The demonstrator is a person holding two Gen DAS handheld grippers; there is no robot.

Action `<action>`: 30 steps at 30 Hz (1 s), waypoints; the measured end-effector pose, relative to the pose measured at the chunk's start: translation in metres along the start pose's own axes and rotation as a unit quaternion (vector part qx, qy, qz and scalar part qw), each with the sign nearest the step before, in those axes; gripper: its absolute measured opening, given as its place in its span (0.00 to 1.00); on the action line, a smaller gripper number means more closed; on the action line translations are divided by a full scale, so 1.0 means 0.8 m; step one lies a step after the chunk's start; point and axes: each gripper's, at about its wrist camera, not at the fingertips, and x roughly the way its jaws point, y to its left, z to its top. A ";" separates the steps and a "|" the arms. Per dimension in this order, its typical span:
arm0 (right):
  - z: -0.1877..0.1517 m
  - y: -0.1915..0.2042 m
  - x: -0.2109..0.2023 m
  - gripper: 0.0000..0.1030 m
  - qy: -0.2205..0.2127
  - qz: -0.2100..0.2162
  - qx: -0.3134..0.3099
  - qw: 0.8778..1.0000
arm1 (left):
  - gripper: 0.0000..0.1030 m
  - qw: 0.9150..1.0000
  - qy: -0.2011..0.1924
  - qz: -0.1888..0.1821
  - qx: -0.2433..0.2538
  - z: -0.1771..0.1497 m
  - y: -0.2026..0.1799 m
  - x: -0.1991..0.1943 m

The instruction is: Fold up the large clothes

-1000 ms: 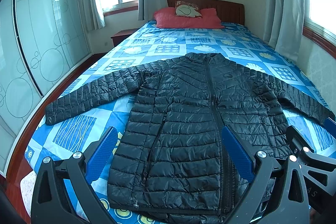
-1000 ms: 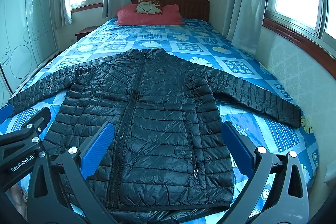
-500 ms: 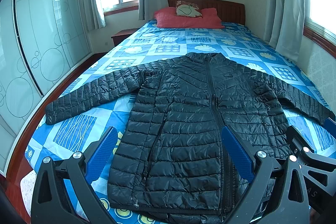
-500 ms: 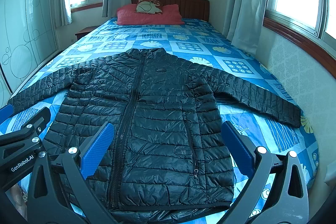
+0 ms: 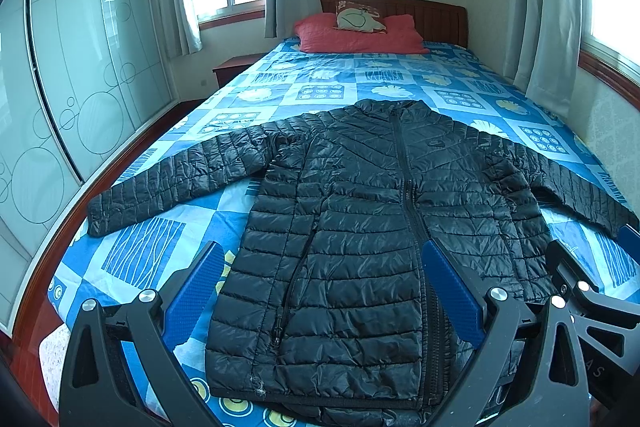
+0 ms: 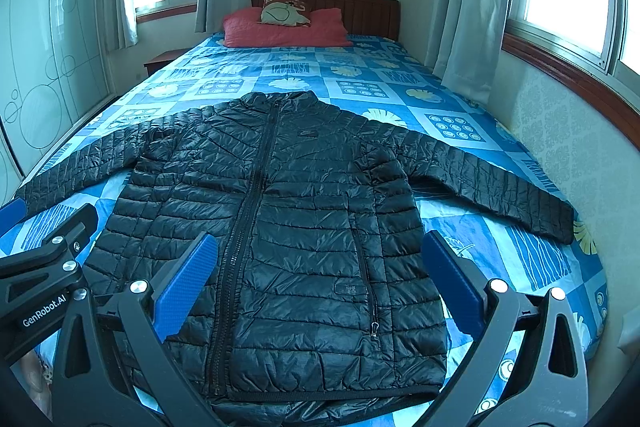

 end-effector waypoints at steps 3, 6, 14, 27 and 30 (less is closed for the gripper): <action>0.000 0.000 0.000 0.98 0.000 0.000 0.000 1.000 | 0.95 1.000 0.000 0.001 0.000 0.000 0.001 0.000; 0.000 0.001 0.001 0.98 0.000 0.000 0.000 1.000 | 0.95 1.000 0.000 0.001 0.000 -0.001 0.001 0.000; -0.004 0.005 0.004 0.98 0.004 -0.001 -0.001 1.000 | 0.95 1.000 0.004 0.001 0.000 -0.005 0.004 0.005; -0.011 0.004 0.019 0.98 0.008 0.009 0.005 1.000 | 0.95 1.000 0.011 -0.009 0.003 -0.010 0.004 0.018; -0.014 -0.010 0.035 0.98 0.013 0.025 0.021 0.999 | 0.95 1.000 0.019 0.004 -0.007 -0.010 0.012 0.038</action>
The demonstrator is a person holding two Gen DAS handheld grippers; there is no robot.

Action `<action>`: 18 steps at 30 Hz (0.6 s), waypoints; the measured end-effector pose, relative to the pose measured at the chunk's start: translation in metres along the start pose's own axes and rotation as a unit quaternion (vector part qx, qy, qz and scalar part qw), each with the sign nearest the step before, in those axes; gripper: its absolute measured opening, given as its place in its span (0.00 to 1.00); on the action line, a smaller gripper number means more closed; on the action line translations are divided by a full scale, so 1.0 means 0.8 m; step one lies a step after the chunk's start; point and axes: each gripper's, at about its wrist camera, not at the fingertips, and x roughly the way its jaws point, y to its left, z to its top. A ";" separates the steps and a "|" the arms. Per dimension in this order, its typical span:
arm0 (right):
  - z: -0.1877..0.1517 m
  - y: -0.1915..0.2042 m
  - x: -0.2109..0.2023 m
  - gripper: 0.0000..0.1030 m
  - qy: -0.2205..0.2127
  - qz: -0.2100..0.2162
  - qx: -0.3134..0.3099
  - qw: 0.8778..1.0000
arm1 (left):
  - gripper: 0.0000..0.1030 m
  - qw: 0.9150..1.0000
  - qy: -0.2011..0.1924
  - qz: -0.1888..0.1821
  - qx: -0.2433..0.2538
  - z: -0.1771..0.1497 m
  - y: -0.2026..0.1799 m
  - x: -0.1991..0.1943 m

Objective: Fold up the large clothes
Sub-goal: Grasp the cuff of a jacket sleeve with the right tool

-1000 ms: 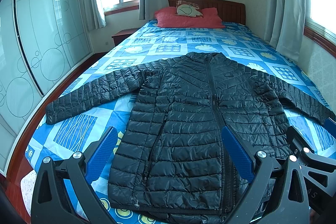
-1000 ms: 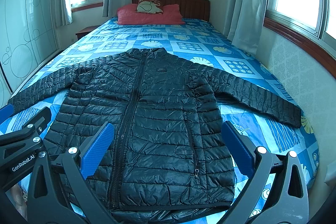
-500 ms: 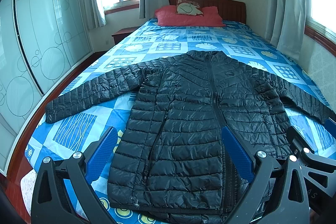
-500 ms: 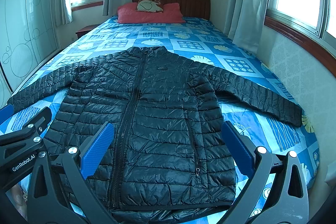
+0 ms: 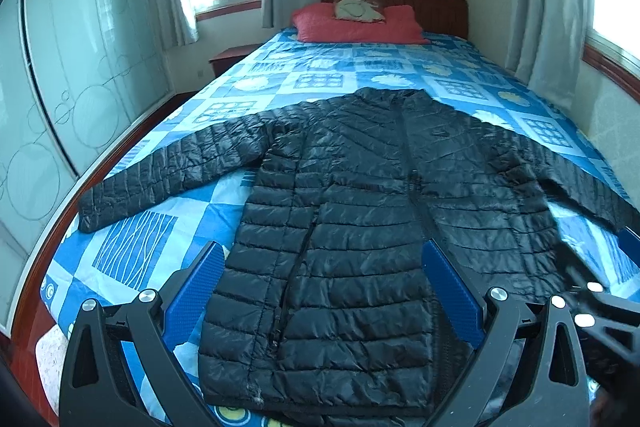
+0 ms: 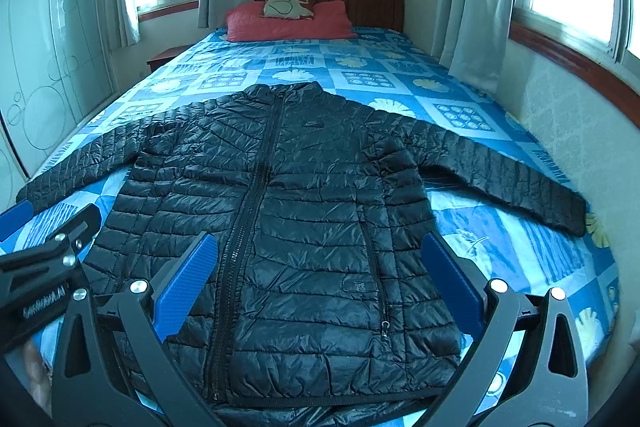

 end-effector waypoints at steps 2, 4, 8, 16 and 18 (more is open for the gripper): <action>0.000 -0.021 0.014 0.98 0.004 0.007 0.026 1.000 | 0.95 1.000 0.012 0.015 -0.014 0.003 0.011 0.020; -0.002 -0.048 0.028 0.98 0.000 0.012 0.059 0.998 | 0.95 0.998 0.027 0.034 -0.036 0.003 0.032 0.046; -0.006 -0.122 0.065 0.63 -0.001 -0.010 0.132 0.991 | 0.95 0.992 0.053 0.083 -0.074 -0.003 0.083 0.104; -0.046 -0.321 0.131 0.71 -0.002 -0.023 0.360 0.933 | 0.95 0.974 0.097 0.136 -0.156 -0.033 0.184 0.192; -0.064 -0.371 0.138 0.71 -0.017 -0.012 0.421 0.907 | 0.95 0.968 0.105 0.142 -0.178 -0.040 0.203 0.204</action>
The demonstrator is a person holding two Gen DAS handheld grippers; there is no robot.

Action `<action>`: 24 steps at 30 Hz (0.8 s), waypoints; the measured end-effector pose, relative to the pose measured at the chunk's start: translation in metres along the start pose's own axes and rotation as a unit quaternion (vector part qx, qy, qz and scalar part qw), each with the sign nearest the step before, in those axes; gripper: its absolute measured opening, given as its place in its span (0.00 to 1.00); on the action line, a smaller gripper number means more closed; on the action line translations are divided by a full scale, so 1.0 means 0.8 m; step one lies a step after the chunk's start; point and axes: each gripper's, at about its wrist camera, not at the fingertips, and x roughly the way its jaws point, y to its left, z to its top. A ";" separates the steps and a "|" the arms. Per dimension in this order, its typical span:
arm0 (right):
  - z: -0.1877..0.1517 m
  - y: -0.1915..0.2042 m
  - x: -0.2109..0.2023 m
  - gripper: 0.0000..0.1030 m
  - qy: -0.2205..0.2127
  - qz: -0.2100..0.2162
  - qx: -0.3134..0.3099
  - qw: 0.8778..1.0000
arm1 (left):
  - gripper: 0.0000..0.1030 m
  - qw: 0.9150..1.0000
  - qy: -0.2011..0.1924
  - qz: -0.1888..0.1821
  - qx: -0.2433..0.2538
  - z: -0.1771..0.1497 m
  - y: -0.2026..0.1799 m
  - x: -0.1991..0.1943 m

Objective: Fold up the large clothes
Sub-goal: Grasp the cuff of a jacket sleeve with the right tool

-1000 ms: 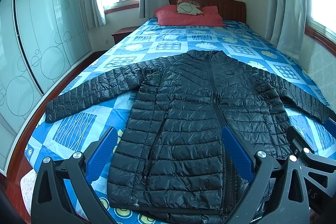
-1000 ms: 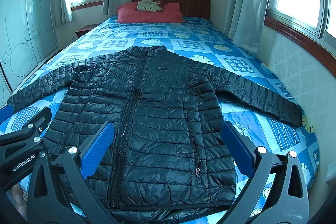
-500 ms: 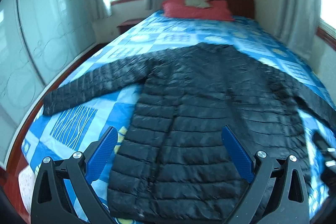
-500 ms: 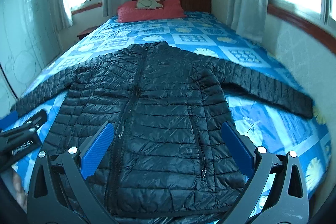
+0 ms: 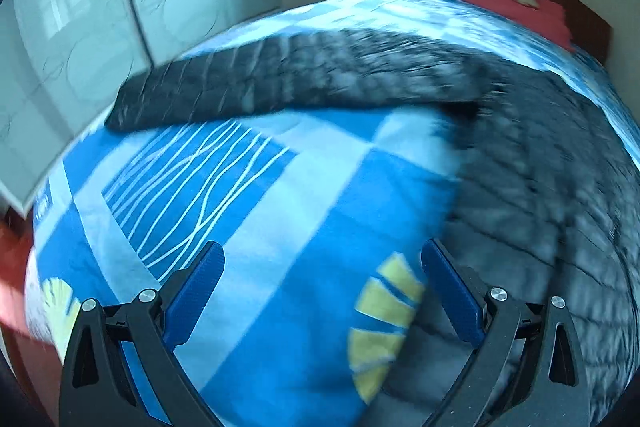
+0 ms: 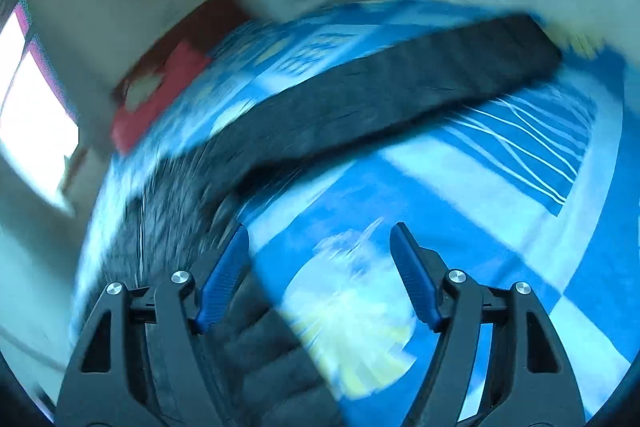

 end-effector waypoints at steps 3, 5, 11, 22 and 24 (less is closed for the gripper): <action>0.034 -0.064 0.007 0.71 -0.023 0.015 0.090 0.996 | 0.95 0.999 0.020 0.009 -0.023 0.002 0.016 0.021; 0.053 -0.095 0.009 0.71 -0.041 0.012 0.123 0.991 | 0.95 0.999 0.030 0.011 -0.037 0.003 0.028 0.033; 0.097 -0.142 0.029 0.71 -0.075 0.017 0.159 0.984 | 0.95 0.998 0.020 0.054 -0.034 0.006 0.047 0.049; 0.135 -0.196 0.058 0.70 -0.129 0.022 0.219 0.967 | 0.95 0.998 0.001 0.052 -0.039 0.002 0.050 0.052; 0.141 -0.198 0.061 0.70 -0.138 0.022 0.210 0.968 | 0.96 0.998 0.000 0.056 -0.037 0.002 0.049 0.052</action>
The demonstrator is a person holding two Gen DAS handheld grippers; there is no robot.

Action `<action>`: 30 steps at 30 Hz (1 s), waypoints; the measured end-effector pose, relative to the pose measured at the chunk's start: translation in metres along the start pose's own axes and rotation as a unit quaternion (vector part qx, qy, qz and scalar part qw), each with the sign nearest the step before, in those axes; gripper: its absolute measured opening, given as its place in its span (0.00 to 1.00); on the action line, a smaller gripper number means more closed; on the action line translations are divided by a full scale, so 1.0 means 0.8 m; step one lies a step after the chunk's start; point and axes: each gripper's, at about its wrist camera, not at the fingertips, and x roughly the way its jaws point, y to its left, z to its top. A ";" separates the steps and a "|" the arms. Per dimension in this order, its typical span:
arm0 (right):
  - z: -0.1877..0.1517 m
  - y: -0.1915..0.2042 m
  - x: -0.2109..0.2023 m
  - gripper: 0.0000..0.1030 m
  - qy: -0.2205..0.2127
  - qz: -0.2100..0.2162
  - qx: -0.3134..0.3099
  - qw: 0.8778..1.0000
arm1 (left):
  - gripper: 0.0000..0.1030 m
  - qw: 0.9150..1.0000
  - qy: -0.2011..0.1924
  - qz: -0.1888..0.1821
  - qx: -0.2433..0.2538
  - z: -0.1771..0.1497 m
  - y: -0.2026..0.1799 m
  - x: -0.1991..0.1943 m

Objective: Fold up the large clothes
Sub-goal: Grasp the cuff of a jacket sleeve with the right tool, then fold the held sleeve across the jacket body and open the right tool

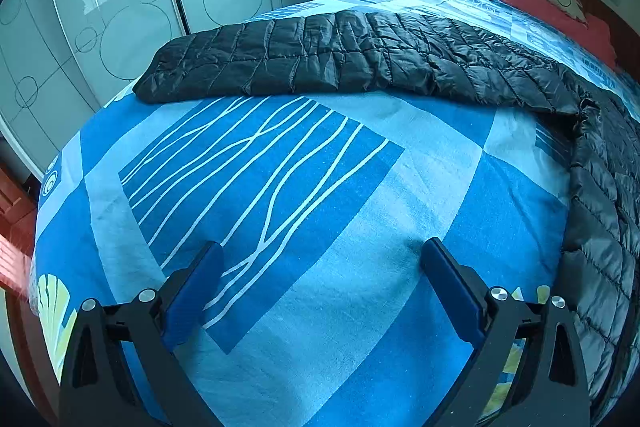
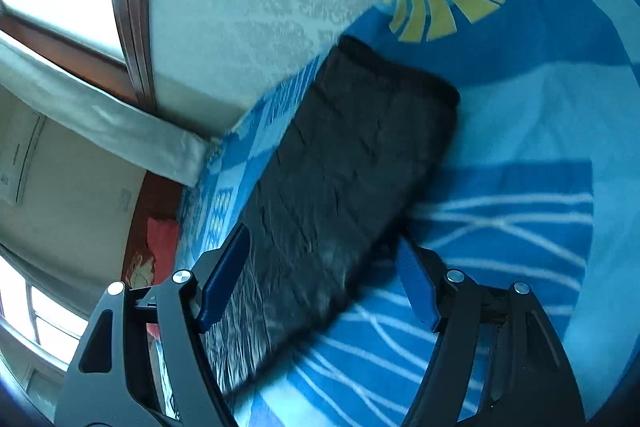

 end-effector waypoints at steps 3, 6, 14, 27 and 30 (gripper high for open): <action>0.008 0.000 0.007 0.70 -0.011 0.010 -0.008 1.000 | 0.96 1.000 -0.001 0.003 0.002 0.000 -0.001 0.000; 0.019 -0.008 0.011 0.67 -0.024 0.017 0.002 1.000 | 0.96 1.000 -0.001 0.004 0.001 -0.001 -0.001 0.000; 0.039 -0.021 0.031 0.07 -0.010 -0.016 -0.007 1.000 | 0.96 1.000 -0.003 0.010 0.004 -0.001 -0.003 0.002; -0.072 0.218 -0.011 0.05 -0.018 0.053 -0.272 0.961 | 0.96 1.000 -0.006 0.014 0.006 -0.003 -0.003 0.004; -0.147 0.292 -0.008 0.05 0.017 0.096 -0.331 0.939 | 0.96 1.000 -0.008 0.016 0.006 -0.004 -0.003 0.005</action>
